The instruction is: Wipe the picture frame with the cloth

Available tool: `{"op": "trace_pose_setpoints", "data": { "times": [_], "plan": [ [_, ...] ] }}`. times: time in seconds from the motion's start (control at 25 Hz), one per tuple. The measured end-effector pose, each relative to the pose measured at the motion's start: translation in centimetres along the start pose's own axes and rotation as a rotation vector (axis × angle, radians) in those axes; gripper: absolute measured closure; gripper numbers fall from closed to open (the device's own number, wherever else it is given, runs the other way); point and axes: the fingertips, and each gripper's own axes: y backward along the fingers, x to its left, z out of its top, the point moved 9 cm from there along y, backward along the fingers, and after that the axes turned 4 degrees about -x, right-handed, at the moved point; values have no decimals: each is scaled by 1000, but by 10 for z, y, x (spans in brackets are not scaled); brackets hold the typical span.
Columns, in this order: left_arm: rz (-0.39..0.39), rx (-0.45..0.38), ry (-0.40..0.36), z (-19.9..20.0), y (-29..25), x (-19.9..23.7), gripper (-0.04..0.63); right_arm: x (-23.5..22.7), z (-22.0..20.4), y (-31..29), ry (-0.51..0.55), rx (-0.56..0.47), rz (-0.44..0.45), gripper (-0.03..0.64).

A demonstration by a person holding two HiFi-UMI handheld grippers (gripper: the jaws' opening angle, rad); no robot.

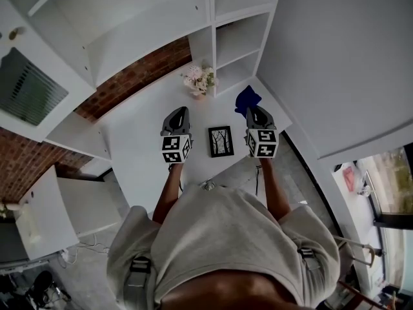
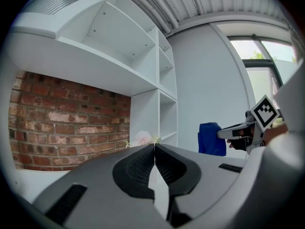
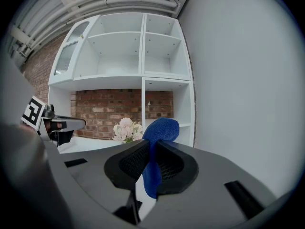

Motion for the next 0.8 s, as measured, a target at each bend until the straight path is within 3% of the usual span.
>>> {"op": "trace_pose_setpoints", "data": {
  "times": [0.8],
  "plan": [
    [-5, 2, -1, 0, -7, 1, 577, 0, -5, -5, 6, 20, 1, 557]
  ]
}}
